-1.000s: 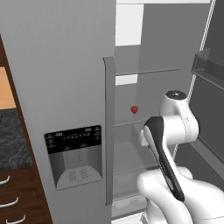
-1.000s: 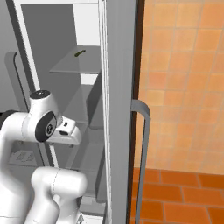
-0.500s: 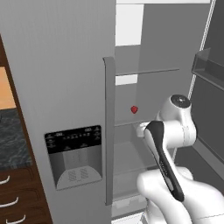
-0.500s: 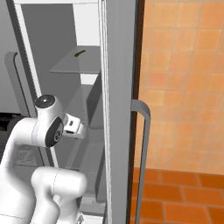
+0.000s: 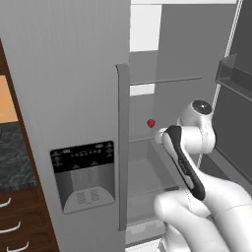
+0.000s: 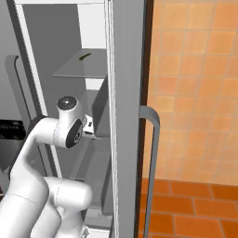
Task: Take the strawberry from the fridge and place it on top of the pancake, located on the dining counter.
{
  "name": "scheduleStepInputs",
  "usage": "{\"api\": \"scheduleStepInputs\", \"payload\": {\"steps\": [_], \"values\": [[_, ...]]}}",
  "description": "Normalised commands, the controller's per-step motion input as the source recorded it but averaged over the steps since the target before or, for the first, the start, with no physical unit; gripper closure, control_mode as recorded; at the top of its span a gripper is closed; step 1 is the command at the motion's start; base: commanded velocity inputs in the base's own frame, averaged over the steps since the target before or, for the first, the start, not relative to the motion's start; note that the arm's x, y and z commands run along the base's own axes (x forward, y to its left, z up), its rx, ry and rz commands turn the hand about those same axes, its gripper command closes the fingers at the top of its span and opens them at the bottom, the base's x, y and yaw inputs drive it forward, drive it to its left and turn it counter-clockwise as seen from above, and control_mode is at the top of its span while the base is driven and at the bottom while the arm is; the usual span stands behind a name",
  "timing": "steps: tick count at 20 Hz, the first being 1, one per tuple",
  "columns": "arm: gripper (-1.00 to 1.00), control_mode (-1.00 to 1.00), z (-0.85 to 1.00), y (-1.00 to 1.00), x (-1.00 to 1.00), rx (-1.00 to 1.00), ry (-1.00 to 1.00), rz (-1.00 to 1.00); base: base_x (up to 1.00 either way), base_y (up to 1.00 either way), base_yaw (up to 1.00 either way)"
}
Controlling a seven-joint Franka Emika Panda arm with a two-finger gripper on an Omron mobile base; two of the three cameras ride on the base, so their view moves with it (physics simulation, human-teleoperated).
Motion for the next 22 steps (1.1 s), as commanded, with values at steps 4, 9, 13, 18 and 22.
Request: {"api": "scheduleStepInputs", "payload": {"steps": [4, 9, 13, 18, 22], "values": [[-1.0, -1.0, 0.0, 0.0, 0.46, -0.03, 0.01, 0.0, 0.0, 0.0, 0.0], [-1.0, -1.0, 0.06, 0.0, 0.53, -0.02, 0.06, 0.0, 0.0, 0.0, 0.0], [-1.0, -1.0, -0.01, 0.0, 0.55, -0.03, 0.0, 0.0, 0.0, 0.0, 0.0], [-1.0, -1.0, -0.09, 0.0, 0.51, -0.03, -0.03, 0.0, 0.0, 0.0, 0.0], [-1.0, -1.0, -0.08, 0.0, 0.31, 0.0, -0.04, 0.0, 0.0, 0.0, 0.0]]}}
